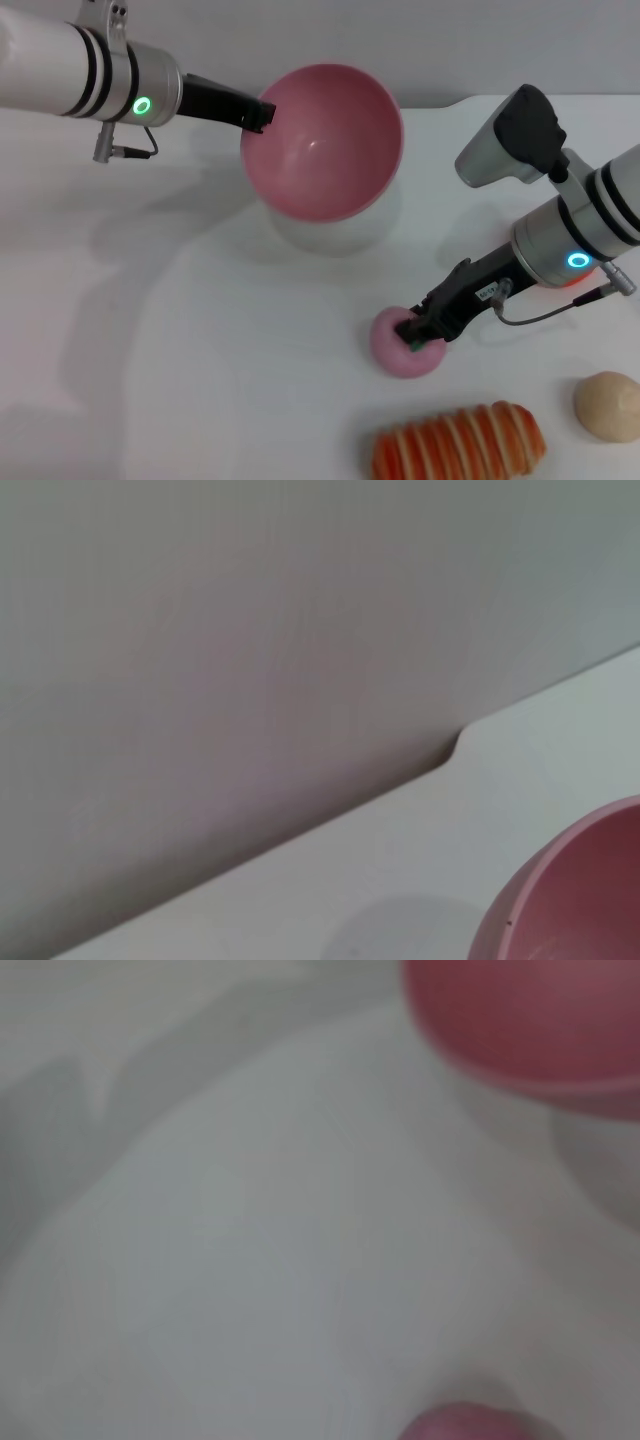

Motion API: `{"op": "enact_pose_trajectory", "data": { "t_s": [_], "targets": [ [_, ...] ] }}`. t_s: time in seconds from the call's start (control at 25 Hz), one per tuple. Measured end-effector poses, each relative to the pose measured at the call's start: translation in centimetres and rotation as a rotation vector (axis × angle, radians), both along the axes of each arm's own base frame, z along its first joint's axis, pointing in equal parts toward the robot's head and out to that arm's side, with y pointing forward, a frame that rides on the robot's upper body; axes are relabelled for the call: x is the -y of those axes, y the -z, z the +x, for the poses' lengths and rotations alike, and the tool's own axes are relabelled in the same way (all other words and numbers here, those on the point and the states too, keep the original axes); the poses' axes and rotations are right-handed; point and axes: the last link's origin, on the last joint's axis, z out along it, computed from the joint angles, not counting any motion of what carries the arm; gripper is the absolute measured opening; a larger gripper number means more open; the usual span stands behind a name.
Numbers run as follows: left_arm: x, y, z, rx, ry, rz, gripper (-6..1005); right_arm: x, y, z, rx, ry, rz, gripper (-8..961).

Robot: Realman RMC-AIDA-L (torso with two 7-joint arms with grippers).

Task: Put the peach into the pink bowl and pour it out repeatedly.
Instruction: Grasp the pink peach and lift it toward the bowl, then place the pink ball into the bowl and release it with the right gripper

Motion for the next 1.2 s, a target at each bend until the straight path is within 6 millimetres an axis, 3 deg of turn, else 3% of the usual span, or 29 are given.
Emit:
{"op": "enact_pose_trajectory", "data": {
  "t_s": [0.2, 0.28, 0.52, 0.8, 1.0, 1.2],
  "targets": [
    [0.4, 0.2, -0.8, -0.016, -0.002, -0.012, 45, 0.0, -0.5, 0.5, -0.024, 0.039, 0.026, 211],
    [0.5, 0.3, -1.0, -0.017, -0.006, -0.012, 45, 0.1, -0.8, 0.5, -0.029, 0.035, 0.03, 58],
    [0.6, 0.3, -1.3, -0.019, -0.014, -0.012, 45, 1.3, -3.2, -1.3, -0.049, -0.035, 0.016, 46],
    [0.7, 0.3, -1.5, -0.021, -0.018, -0.018, 46, 3.2, -8.0, -6.5, -0.09, -0.216, 0.078, 36],
    [1.7, 0.9, -1.5, -0.024, -0.042, -0.103, 47, 2.9, -10.5, -10.0, -0.095, -0.336, 0.155, 35],
    [2.5, 1.3, -1.0, -0.03, -0.04, -0.182, 50, 2.0, -10.8, -11.9, -0.114, -0.392, 0.2, 35]
  ]
}}
